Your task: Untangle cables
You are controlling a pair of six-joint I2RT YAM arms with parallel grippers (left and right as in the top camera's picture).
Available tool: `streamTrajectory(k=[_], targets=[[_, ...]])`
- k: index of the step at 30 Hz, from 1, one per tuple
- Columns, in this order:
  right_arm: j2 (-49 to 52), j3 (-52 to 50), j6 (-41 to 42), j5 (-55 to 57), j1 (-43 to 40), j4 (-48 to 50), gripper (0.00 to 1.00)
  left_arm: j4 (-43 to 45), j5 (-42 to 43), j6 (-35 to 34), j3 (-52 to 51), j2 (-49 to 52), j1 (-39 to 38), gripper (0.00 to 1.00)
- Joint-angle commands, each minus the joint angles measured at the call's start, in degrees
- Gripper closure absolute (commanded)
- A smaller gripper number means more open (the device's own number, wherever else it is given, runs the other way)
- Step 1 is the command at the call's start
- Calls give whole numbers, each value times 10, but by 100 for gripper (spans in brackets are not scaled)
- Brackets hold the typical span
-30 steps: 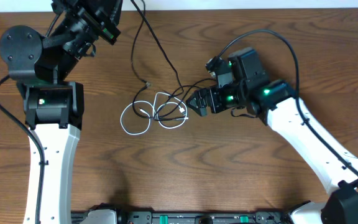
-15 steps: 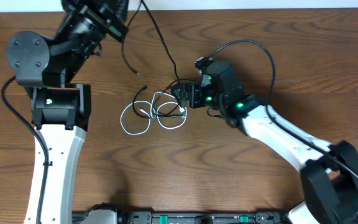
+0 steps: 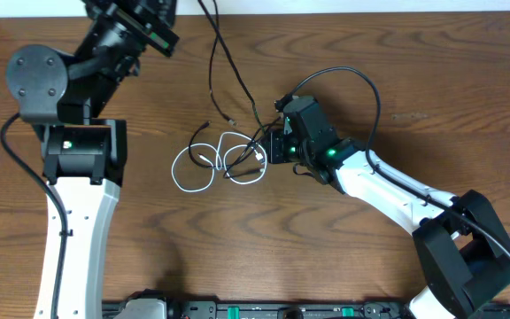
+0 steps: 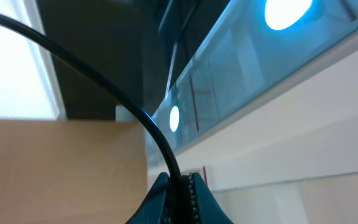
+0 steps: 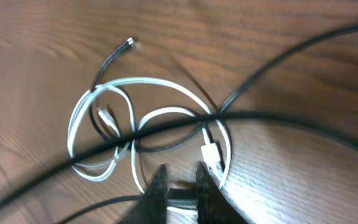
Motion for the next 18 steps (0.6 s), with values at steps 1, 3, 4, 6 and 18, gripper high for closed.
streamTrajectory(k=[1,3,4,6,18], targets=[[-1,-1,9,2,0,-7,99,1,-21,-22,13,-8,24,93],[-11,-1,10,-11,-1,-8,99,-15,-22,-22,13,-8,36,93],[-19,-1,10,-11,-3,-11,99,-21,-22,-22,13,-8,41,93],[-42,-1,10,-11,-9,-21,99,-33,-17,-14,13,-7,54,92],[-157,-1,92,59,-36,18,99,-39,59,-11,13,-8,61,93]])
